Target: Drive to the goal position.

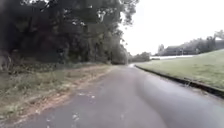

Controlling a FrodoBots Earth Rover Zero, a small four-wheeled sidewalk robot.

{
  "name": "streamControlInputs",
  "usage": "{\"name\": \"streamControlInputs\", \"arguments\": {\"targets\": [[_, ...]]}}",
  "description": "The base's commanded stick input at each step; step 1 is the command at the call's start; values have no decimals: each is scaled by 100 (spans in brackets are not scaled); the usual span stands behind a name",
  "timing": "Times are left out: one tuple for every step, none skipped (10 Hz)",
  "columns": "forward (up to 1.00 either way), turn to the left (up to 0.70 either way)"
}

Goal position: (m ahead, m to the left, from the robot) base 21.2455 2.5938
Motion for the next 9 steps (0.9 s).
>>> {"name": "streamControlInputs", "arguments": {"targets": [[70,-23],[70,-24],[70,-24],[70,-25],[70,-26],[70,-26],[70,-21],[70,-21],[70,-20]]}}
